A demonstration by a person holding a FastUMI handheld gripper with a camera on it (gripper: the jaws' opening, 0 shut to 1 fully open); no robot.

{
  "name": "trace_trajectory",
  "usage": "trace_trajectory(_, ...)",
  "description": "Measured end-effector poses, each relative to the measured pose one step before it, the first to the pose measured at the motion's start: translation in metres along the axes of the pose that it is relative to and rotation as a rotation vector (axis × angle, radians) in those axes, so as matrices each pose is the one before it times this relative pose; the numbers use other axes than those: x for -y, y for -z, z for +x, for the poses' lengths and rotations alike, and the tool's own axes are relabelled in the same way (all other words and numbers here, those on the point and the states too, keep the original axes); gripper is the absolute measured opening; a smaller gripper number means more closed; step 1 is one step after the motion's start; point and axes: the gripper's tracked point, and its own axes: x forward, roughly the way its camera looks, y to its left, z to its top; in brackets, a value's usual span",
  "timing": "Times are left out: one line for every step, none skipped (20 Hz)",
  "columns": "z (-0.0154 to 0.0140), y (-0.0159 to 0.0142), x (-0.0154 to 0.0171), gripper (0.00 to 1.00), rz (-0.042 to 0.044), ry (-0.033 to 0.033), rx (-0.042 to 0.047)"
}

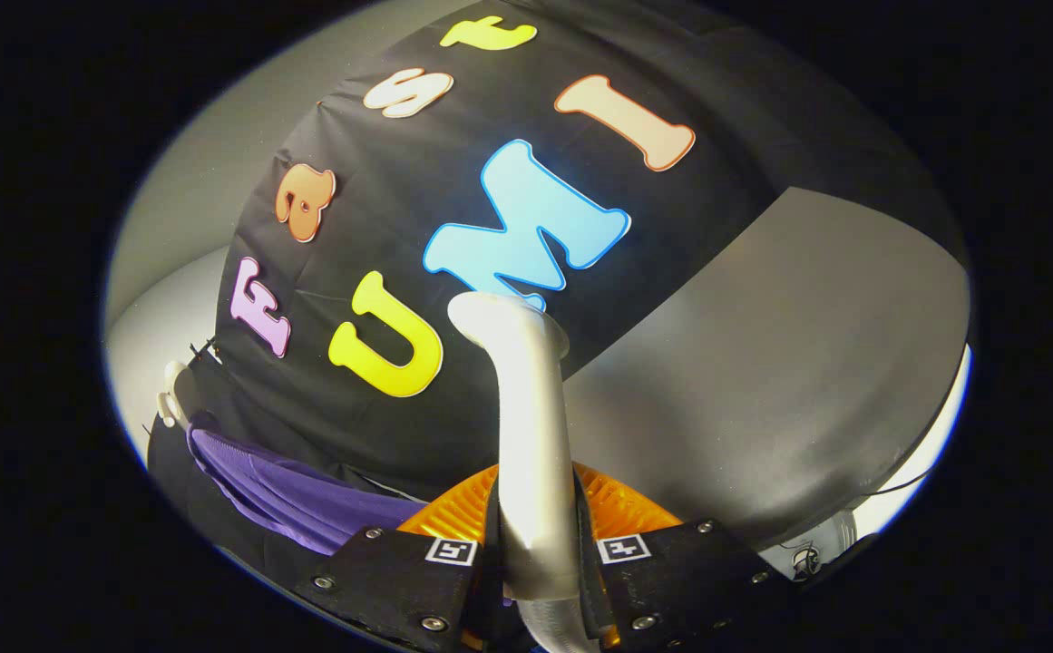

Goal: Iron the clothes twice with a garment steamer, once on the left side and once on the right side.

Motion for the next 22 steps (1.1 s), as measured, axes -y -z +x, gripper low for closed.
trace_trajectory(-0.01166,0.00734,-0.01173,0.33,-0.01765,0.00534,0.02215)
trace_trajectory(-0.01156,0.00700,-0.01202,0.33,-0.00887,0.00393,0.02065)
trace_trajectory(-0.01131,0.00821,-0.01091,0.33,-0.00627,0.00101,0.02105)
trace_trajectory(-0.01028,0.00678,-0.01074,0.33,-0.00895,0.00147,0.02284)
trace_trajectory(-0.00918,0.00665,-0.00894,0.33,-0.01373,0.00269,0.02217)
trace_trajectory(-0.00978,0.00848,-0.00843,0.33,-0.01438,0.00528,0.01797)
trace_trajectory(-0.00920,0.00842,-0.00791,0.33,-0.01628,0.00475,0.01571)
trace_trajectory(-0.00999,0.00867,-0.00947,0.33,-0.01062,-0.00073,0.01246)
trace_trajectory(-0.00863,0.00858,-0.00958,0.33,-0.00842,-0.00402,0.01063)
trace_trajectory(-0.00780,0.00875,-0.00786,0.33,-0.00884,-0.00363,0.00884)
trace_trajectory(-0.00692,0.00762,-0.00786,0.34,-0.01508,-0.00047,0.00953)
trace_trajectory(-0.00696,0.00845,-0.00725,0.33,-0.02071,0.00147,0.00622)
trace_trajectory(-0.00565,0.00672,-0.00722,0.33,-0.02158,0.00213,0.00458)
trace_trajectory(-0.00613,0.00870,-0.00718,0.33,-0.01918,-0.00114,-0.00360)
trace_trajectory(-0.00470,0.00711,-0.00818,0.33,-0.02473,-0.00365,-0.00307)
trace_trajectory(-0.00353,0.00678,-0.00767,0.33,-0.03063,-0.00389,-0.00234)
trace_trajectory(-0.00411,0.00444,-0.00790,0.34,-0.03089,-0.00531,0.00368)
trace_trajectory(-0.00156,0.00232,-0.00574,0.34,-0.02514,-0.00705,0.00604)
trace_trajectory(-0.00158,0.00043,-0.00788,0.33,-0.02456,-0.00791,0.00899)
trace_trajectory(-0.00152,-0.00037,-0.00904,0.33,-0.02225,-0.00767,0.01357)
trace_trajectory(0.00082,-0.00251,-0.00874,0.33,-0.02579,-0.00851,0.01092)
trace_trajectory(0.00083,-0.00067,-0.00882,0.34,-0.02705,-0.01443,0.00885)
